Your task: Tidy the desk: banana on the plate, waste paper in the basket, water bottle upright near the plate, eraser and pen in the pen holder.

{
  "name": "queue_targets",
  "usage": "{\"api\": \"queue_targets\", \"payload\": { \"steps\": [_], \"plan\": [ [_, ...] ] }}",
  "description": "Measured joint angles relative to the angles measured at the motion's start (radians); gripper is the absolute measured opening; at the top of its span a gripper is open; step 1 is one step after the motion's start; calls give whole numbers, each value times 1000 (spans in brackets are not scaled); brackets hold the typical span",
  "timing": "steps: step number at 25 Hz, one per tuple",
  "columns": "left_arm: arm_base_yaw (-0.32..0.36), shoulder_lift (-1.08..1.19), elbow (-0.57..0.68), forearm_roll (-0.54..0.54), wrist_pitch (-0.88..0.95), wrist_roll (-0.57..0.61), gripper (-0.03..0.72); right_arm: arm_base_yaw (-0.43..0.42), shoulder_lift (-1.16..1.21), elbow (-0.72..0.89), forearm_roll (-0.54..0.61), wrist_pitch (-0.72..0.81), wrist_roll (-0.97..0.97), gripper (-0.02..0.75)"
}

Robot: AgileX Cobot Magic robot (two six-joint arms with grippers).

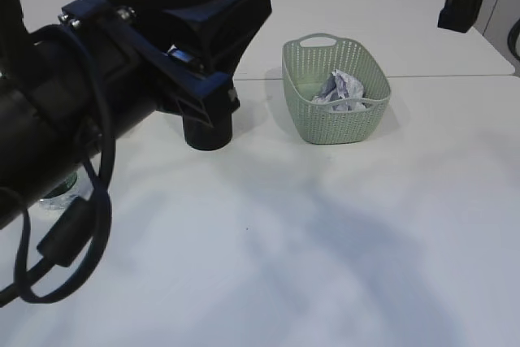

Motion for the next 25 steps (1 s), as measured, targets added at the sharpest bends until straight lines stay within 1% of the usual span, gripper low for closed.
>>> {"api": "queue_targets", "payload": {
  "steps": [3,5,7,10,12,17,25],
  "plan": [
    [0,28,0,0,-121,-21,400,0,0,0,0,6,55,42],
    [0,45,0,13,-148,-52,398,0,0,0,0,9,77,42],
    [0,64,0,45,-156,-68,397,0,0,0,0,9,89,42],
    [0,88,0,128,-158,-73,396,0,0,0,0,9,102,42],
    [0,108,0,157,-158,-75,391,0,0,0,0,11,104,42],
    [0,145,-14,157,-158,-105,372,0,0,0,0,34,106,42],
    [0,147,-93,146,-158,-115,370,0,0,0,0,52,106,42]
  ]
}}
